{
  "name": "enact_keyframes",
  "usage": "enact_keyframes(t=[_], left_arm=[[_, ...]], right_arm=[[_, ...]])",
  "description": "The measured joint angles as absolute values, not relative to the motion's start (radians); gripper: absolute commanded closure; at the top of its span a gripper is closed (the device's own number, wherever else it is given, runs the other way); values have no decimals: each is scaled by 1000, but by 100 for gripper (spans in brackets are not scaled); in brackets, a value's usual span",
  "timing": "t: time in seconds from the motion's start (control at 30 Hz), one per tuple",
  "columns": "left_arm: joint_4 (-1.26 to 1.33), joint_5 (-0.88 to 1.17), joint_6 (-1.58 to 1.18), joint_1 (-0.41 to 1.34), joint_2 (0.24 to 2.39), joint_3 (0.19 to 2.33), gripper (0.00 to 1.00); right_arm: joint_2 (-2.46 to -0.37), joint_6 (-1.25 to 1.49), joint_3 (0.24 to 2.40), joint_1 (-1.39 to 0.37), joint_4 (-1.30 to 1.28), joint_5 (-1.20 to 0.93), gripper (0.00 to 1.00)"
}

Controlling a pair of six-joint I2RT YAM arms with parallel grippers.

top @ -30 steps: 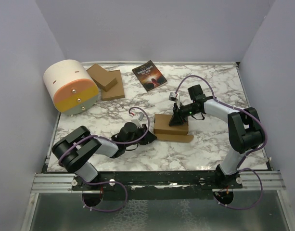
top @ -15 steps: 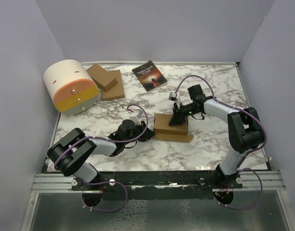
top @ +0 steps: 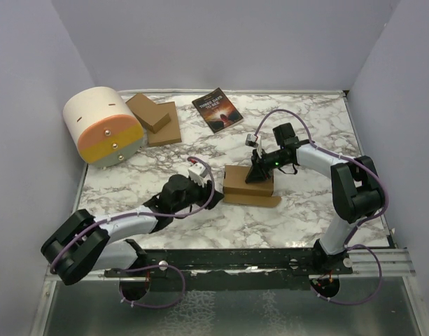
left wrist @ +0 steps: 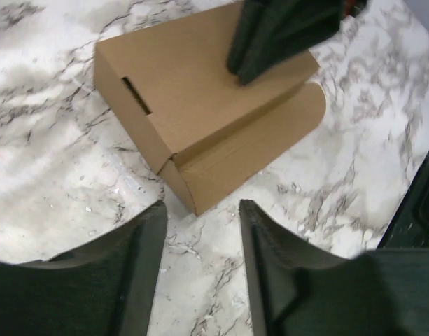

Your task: Fold the paper box

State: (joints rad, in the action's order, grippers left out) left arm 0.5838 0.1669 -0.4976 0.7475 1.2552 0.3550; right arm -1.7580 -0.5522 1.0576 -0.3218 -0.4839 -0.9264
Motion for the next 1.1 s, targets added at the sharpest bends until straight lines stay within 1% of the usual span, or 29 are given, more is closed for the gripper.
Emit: enact_keyframes(t=[0.1,0.17,0.27,0.47,0.6,0.8,1.1], left_arm=[[559,167,-278,802,1179,344,22],[614,168,-114,850,1109,306,18],[734,183,156,905,1075,235,17],[745,238,604,921,1256,275,16],[720,253,780,931,1369,345,16],[662,271,933,945,1475,437,16],[628,269,1005,958,1557,459,15]], right_arm=[[-1758,-552,1058,-322,-484,-926,82],[-1758,-551,1058,-322,-484,-926,82],[-1762,-551,1060,-322,-484,-927,82],[-1764,-550,1062,-322,-486,-929,82],[-1764,-550,1063,-322,-486,-929,82],[-1765,-550,1063,-322,-486,-929,82],[-1769,-550,1067,-322,-489,-932,82]])
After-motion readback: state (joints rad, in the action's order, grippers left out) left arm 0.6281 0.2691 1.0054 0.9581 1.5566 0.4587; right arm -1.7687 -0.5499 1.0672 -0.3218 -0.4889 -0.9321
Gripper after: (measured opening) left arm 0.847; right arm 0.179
